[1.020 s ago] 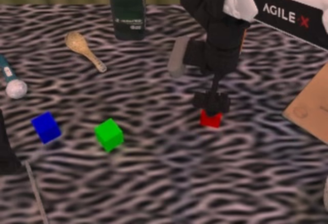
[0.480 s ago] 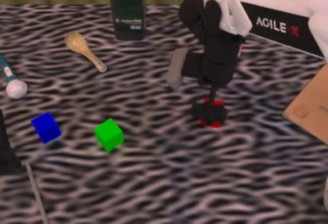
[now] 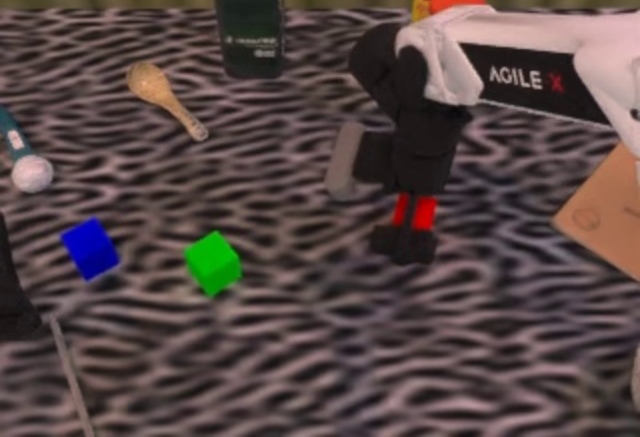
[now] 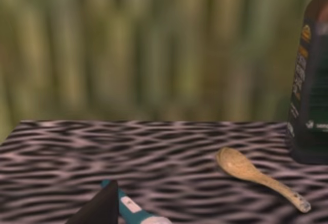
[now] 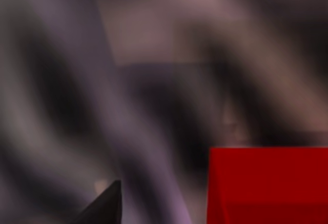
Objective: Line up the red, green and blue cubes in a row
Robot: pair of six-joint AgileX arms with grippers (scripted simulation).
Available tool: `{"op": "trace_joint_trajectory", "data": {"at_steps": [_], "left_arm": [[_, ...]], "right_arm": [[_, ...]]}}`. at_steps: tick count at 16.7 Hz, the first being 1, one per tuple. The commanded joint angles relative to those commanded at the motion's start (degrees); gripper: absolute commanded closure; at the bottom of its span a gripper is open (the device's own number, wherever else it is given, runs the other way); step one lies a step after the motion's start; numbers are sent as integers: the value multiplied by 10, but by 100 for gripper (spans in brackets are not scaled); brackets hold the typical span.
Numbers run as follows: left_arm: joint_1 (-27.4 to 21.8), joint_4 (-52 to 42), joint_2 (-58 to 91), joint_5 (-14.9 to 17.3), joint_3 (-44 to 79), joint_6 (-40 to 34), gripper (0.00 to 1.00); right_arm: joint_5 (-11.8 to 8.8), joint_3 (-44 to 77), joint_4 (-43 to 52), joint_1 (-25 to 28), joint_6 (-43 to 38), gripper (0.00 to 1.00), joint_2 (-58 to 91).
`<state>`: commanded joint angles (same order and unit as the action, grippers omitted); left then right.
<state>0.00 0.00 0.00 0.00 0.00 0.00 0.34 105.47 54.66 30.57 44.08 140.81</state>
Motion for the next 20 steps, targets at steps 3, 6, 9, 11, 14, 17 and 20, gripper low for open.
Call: {"op": "trace_joint_trajectory", "data": {"at_steps": [3,6,9,11,14,17,20], "left_arm": [[0,0,0,0,0,0,0],[0,0,0,0,0,0,0],[0,0,0,0,0,0,0],[0,0,0,0,0,0,0],[0,0,0,0,0,0,0],[0,0,0,0,0,0,0],[0,0,0,0,0,0,0]], "right_arm": [[0,0,0,0,0,15,0],[0,0,0,0,0,38,0],[0,0,0,0,0,60,0],[0,0,0,0,0,75,0],[0,0,0,0,0,98,0],[0,0,0,0,0,100,0],[0,0,0,0,0,100,0]]}}
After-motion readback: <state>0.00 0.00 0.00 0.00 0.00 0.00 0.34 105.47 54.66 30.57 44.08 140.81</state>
